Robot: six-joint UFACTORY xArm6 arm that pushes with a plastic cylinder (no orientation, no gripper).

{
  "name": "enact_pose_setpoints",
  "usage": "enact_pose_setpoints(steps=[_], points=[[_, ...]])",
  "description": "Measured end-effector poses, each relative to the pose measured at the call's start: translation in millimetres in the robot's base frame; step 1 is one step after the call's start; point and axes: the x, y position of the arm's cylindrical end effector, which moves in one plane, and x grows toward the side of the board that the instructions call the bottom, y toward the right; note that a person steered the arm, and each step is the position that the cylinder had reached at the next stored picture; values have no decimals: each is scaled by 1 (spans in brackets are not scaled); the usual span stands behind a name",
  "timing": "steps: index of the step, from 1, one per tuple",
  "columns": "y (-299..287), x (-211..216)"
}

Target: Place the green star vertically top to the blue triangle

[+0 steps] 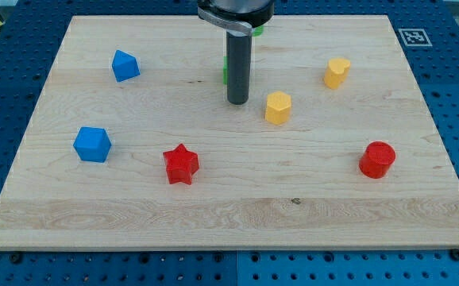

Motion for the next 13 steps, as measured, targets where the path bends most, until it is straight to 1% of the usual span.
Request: enact_pose_setpoints(steps=[2,3,4,6,10,12,13], points=[[41,0],[57,-8],[57,-46],[4,-56],[1,-59],[-12,-60],[-25,-68]])
